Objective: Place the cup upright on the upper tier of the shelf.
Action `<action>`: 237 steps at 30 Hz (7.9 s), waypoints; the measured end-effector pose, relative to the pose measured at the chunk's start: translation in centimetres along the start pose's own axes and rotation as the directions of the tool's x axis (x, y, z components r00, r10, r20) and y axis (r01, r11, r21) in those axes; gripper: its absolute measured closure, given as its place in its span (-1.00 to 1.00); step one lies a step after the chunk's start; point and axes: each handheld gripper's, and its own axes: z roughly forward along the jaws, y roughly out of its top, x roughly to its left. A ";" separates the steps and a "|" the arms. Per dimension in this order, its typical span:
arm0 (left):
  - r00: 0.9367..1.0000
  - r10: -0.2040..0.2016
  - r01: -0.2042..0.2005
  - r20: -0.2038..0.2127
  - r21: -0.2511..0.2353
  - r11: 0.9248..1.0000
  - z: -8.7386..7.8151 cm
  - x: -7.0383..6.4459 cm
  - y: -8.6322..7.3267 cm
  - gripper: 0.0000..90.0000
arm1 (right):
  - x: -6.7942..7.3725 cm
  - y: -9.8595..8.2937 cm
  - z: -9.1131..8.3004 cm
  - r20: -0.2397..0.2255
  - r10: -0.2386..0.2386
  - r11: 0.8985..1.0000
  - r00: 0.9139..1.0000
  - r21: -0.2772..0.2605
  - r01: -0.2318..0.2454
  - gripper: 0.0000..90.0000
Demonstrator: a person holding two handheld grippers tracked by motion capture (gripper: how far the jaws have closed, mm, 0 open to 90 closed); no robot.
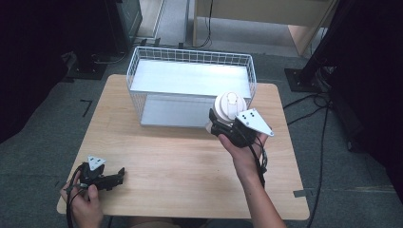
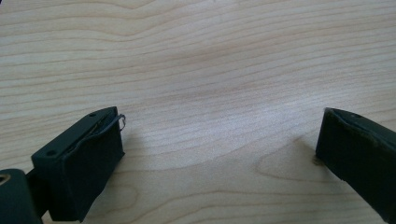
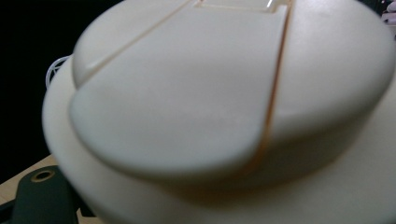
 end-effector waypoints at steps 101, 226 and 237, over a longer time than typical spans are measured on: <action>1.000 -0.007 0.007 -0.003 -0.002 1.000 0.1 -0.1 0.2 -0.98 | -2.8 9.9 12.1 0.073 0.015 1.000 0.997 0.006 -0.015 -1.00; 1.000 -0.006 0.006 -0.002 0.001 1.000 0.1 -0.1 0.1 -0.98 | -16.5 -17.9 -12.7 0.271 -0.039 0.942 0.962 0.331 -0.055 -1.00; 1.000 -0.006 0.006 -0.002 0.001 1.000 0.1 -0.1 0.1 -0.98 | -17.3 -18.2 -13.1 0.265 -0.049 0.884 0.963 0.460 -0.082 -1.00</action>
